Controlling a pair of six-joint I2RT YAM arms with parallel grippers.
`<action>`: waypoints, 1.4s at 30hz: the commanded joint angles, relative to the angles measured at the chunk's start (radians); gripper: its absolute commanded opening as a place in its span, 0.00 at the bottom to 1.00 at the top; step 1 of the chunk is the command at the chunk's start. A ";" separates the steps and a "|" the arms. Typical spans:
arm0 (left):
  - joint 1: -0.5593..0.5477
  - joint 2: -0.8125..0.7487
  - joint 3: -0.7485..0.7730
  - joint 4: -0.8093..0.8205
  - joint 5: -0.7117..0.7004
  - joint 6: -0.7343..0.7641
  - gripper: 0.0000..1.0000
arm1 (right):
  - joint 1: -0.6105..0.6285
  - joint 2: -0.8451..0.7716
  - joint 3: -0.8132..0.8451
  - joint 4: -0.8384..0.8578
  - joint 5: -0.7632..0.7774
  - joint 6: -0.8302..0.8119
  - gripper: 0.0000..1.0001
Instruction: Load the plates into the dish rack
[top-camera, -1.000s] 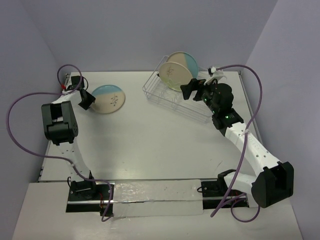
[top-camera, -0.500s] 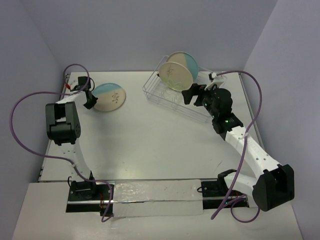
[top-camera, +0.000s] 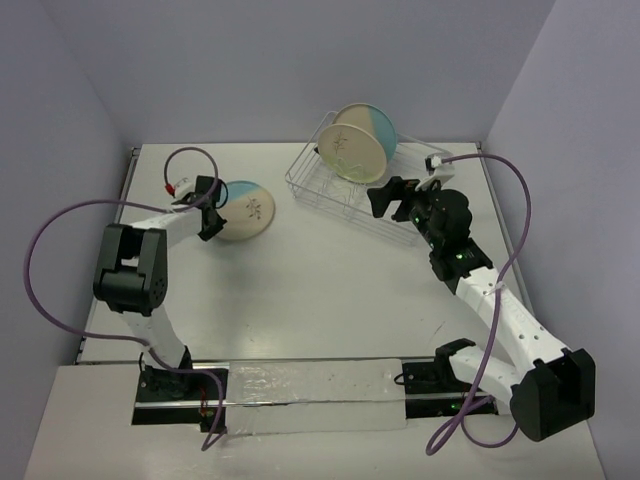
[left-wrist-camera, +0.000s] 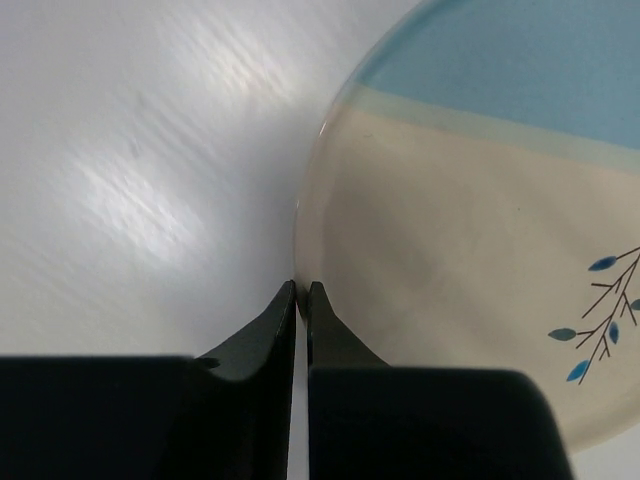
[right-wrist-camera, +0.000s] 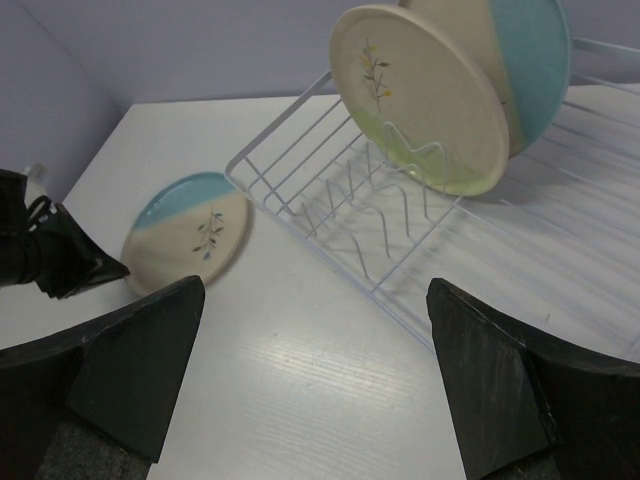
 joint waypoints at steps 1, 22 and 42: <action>-0.135 -0.104 -0.167 -0.143 0.031 -0.088 0.00 | 0.015 -0.057 -0.039 0.016 -0.064 0.035 1.00; -0.454 -0.310 -0.405 -0.158 -0.038 -0.242 0.00 | 0.479 0.338 0.032 -0.046 0.203 0.032 1.00; -0.404 -0.470 -0.341 -0.117 -0.069 -0.163 0.95 | 0.477 0.734 0.315 -0.079 0.191 0.050 1.00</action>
